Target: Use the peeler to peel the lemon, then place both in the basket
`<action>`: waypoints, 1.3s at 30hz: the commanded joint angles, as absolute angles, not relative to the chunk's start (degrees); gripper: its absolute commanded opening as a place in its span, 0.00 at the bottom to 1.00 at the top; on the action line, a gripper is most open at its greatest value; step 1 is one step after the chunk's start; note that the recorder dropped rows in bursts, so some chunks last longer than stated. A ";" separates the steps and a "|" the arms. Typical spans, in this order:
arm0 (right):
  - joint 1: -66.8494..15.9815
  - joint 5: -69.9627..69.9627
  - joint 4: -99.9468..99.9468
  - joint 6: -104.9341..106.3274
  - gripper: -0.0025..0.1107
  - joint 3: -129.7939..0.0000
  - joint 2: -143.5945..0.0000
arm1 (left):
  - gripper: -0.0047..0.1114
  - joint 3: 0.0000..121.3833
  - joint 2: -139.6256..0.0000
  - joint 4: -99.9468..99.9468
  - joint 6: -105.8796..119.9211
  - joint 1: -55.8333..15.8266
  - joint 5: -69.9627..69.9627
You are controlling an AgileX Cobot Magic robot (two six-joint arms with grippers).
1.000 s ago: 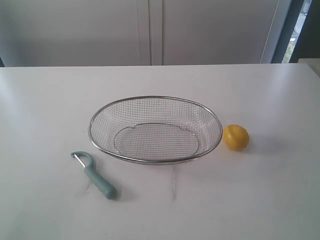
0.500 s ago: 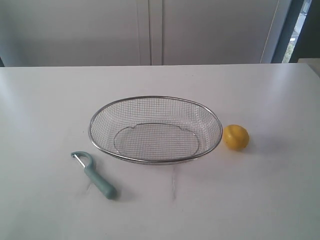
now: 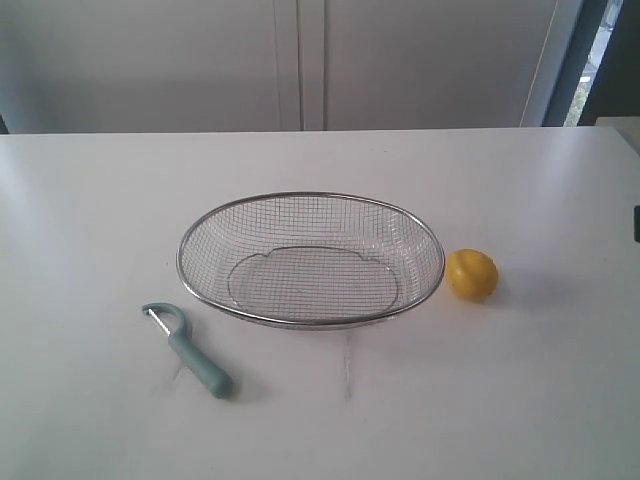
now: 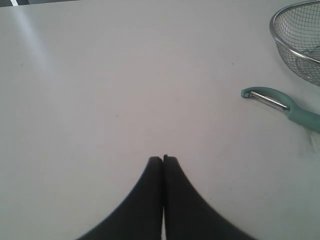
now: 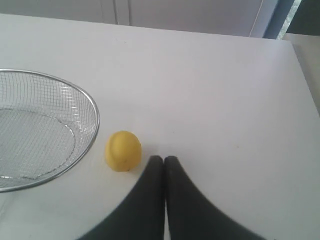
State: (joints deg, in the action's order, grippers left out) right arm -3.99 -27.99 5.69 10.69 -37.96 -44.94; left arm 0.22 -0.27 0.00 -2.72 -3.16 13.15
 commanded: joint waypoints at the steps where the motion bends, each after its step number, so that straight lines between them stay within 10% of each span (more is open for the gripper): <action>1: -4.25 -31.38 5.37 12.83 0.02 -42.17 -48.40 | 0.04 0.00 0.00 0.00 -2.71 -2.97 13.25; 39: -30.46 -43.44 4.84 14.37 0.02 -64.09 -74.84 | 0.04 0.00 0.00 0.00 -2.71 -2.97 13.25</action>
